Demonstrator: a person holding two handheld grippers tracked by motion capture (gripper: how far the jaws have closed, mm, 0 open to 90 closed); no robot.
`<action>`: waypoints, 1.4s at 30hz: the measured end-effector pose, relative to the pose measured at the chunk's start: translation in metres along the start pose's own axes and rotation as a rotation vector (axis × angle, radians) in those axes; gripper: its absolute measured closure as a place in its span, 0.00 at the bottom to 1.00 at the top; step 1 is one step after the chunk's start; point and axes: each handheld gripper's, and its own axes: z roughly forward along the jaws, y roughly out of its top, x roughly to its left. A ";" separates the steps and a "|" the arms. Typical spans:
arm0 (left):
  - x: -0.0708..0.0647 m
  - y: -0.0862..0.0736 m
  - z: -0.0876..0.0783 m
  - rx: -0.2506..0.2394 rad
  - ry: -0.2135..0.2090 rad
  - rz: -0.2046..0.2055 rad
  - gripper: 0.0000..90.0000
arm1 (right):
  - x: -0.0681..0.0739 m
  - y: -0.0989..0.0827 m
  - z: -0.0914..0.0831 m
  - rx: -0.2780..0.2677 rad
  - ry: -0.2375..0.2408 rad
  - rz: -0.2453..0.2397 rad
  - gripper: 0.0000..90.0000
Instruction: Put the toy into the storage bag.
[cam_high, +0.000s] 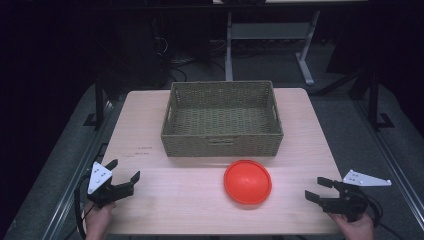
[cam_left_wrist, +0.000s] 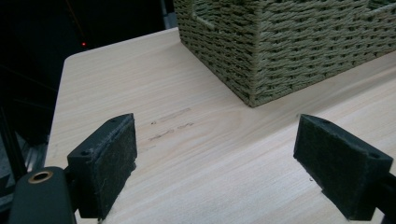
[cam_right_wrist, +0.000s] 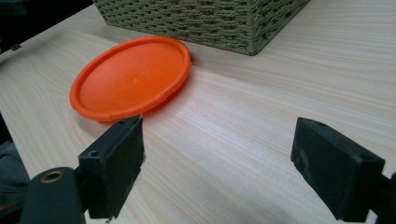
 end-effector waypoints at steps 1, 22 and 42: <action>0.000 0.000 0.001 0.003 0.001 0.004 0.14 | 0.000 0.001 0.000 0.002 0.003 0.001 0.18; 0.001 -0.002 -0.001 0.002 -0.017 -0.013 0.14 | 0.018 0.046 0.022 0.093 0.103 -0.042 0.18; 0.001 -0.001 -0.001 0.007 -0.014 -0.004 0.14 | 0.031 0.094 0.050 0.185 0.162 -0.088 0.18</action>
